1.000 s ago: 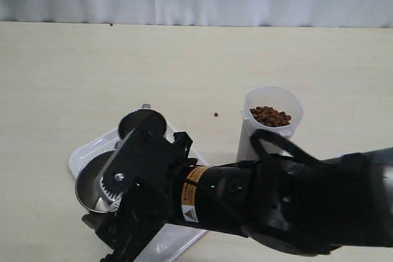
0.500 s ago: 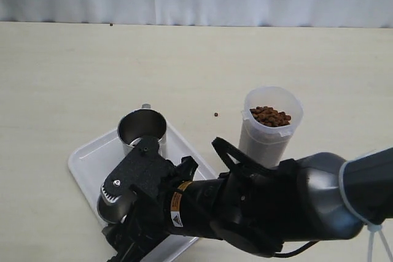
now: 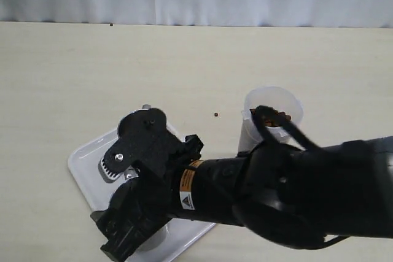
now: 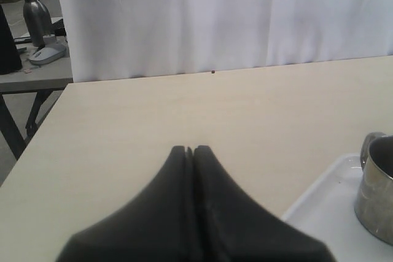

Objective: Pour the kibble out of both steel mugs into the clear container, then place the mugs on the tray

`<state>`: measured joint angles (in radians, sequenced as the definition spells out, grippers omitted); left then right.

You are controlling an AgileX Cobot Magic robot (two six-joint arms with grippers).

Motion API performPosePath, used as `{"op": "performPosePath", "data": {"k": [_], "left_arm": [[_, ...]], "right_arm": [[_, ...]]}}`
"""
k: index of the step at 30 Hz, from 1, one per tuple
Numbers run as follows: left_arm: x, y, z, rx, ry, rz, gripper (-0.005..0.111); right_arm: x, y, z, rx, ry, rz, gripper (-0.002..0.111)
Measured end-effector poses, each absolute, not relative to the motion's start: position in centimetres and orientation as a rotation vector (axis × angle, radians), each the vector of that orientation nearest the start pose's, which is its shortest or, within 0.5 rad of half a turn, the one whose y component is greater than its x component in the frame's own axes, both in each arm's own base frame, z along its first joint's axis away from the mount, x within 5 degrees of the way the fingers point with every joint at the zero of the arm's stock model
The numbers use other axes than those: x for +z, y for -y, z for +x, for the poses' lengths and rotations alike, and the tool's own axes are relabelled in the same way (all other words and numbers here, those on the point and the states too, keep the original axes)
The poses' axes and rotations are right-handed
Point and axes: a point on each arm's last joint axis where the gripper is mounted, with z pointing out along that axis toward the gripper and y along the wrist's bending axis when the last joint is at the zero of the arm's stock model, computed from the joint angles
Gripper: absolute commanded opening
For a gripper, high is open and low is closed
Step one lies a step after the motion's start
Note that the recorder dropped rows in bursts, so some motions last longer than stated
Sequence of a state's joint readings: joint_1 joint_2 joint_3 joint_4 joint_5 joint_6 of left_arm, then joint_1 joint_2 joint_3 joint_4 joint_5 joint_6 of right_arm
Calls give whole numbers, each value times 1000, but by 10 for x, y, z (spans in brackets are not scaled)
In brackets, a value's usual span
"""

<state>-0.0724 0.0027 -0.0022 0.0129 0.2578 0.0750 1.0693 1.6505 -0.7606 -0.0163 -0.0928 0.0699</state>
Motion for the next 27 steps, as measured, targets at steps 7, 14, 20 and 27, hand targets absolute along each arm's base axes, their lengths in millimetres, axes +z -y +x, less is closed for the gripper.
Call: {"op": "performPosePath", "data": {"k": [7, 14, 20, 27], "left_arm": [[190, 4, 55, 14, -1737, 137, 0], [190, 4, 55, 14, -1737, 137, 0], [190, 4, 55, 14, -1737, 137, 0], [190, 4, 55, 14, -1737, 137, 0]], "right_arm": [[244, -250, 137, 606, -1998, -1110, 58], [283, -185, 102, 665, -1862, -1050, 5], [296, -131, 72, 754, -1751, -956, 5], [322, -86, 47, 863, -1546, -831, 5]]}}
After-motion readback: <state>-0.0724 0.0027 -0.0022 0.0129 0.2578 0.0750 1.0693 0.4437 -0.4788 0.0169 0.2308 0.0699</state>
